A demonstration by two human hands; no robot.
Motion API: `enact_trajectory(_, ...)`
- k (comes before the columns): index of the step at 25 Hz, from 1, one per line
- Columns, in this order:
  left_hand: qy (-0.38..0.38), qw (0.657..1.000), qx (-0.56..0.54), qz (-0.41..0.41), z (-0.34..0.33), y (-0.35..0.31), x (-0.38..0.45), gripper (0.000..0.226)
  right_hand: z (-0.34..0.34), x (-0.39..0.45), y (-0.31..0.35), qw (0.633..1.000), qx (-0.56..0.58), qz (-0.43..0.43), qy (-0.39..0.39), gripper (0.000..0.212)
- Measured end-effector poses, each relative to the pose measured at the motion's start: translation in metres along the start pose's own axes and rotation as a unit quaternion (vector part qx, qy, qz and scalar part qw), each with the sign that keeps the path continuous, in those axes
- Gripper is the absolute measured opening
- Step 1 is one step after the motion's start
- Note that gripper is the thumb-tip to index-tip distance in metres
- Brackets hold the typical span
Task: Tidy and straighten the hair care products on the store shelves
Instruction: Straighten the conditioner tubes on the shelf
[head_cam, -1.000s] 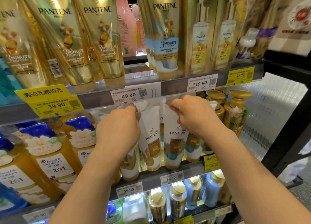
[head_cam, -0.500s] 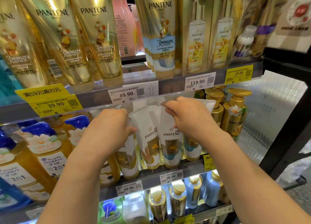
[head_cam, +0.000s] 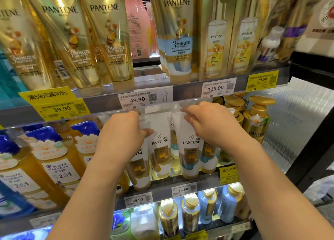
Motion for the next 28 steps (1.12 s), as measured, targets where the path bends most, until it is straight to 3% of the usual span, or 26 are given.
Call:
enact_trajectory(8,-0.021,0.998,0.061,-0.008,-0.001,-0.005,-0.01,0.07,0.008,-0.02,-0.009,0.996,0.067,-0.048,-0.038,0.039)
enact_trajectory(12,-0.003,0.997,0.073,0.008,-0.002,-0.01,-0.015,0.072,0.031,-0.042,-0.025,0.977,0.139,-0.082,-0.14,0.034)
enact_trajectory(17,-0.033,0.996,0.072,-0.033,0.006,-0.031,-0.036,0.071,0.054,-0.067,-0.048,0.965,0.078,-0.128,-0.217,0.026)
enact_trajectory(19,-0.066,0.994,0.024,-0.079,0.012,-0.047,-0.045,0.062,0.057,-0.067,-0.055,0.966,0.058,-0.143,-0.208,0.029)
enact_trajectory(22,-0.091,0.983,-0.048,-0.152,0.007,-0.075,-0.047,0.041,0.047,-0.054,-0.061,0.983,0.002,-0.145,-0.114,0.033)
enact_trajectory(24,-0.084,0.981,-0.065,-0.162,-0.003,-0.087,-0.04,0.036,0.04,-0.044,-0.061,0.991,-0.023,-0.126,-0.047,0.03)
enact_trajectory(28,-0.092,0.978,-0.087,-0.166,-0.013,-0.097,-0.028,0.025,0.031,-0.034,-0.067,0.993,0.003,-0.117,-0.022,0.026)
Point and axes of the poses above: each hand's wrist, its own x-axis towards the middle knuckle, its own z-axis out of the back of the hand, y = z × x, the point moved 9 cm from there along x, towards the middle knuckle, and after that the axes turned 13 degrees about z, right-handed, at the moved point
